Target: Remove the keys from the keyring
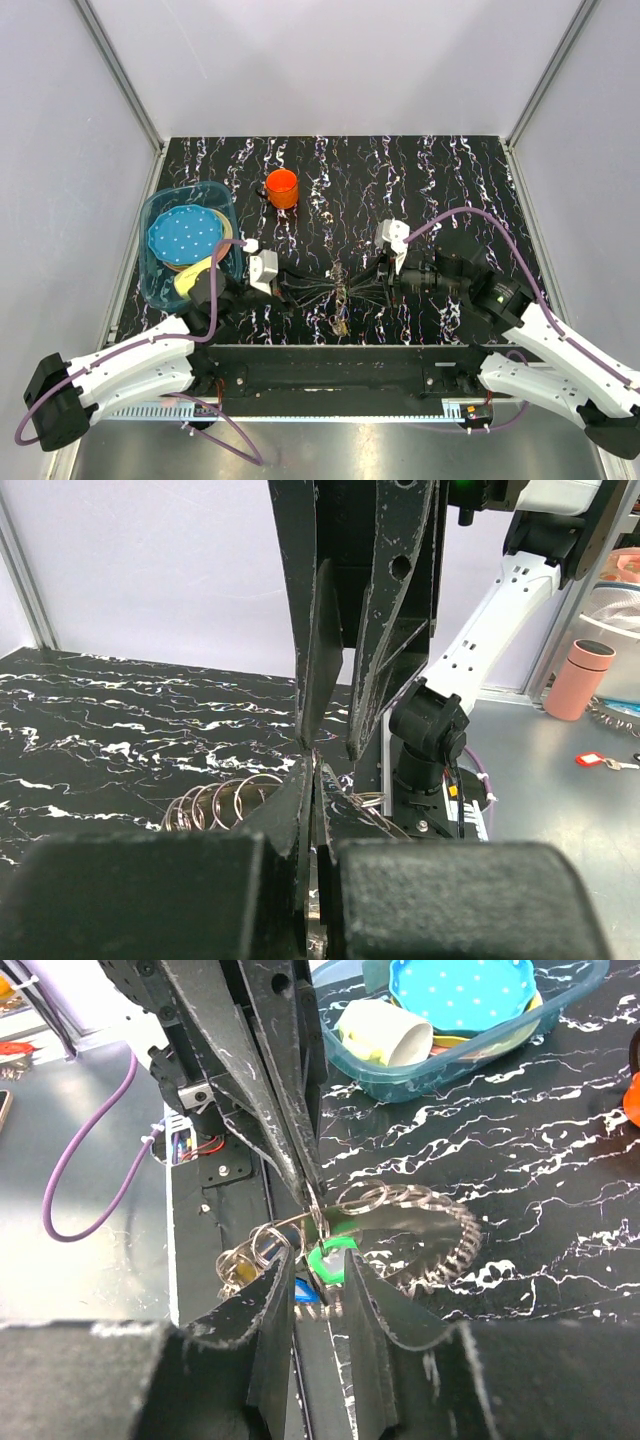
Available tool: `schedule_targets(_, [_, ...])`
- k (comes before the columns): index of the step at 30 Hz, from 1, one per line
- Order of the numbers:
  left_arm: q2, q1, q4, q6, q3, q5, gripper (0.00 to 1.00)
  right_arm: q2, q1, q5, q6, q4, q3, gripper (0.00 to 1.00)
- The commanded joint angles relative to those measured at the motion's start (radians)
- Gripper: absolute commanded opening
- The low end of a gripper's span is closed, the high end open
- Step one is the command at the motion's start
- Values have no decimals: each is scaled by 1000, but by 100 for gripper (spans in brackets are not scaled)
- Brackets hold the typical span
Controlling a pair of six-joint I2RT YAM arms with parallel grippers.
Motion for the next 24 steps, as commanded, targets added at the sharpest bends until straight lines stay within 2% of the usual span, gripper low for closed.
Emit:
schedule_targets(1, [1, 5, 135, -9, 3, 34, 0, -14, -5, -66, -41, 109, -15, 32])
schedule_targets(13, [9, 7, 152, -15, 3, 49, 0, -1, -3, -125, -91, 191, -56, 29])
schedule_targets(24, [7, 11, 165, -25, 0, 52, 0, 19, -5, -117, -110, 217, -73, 18])
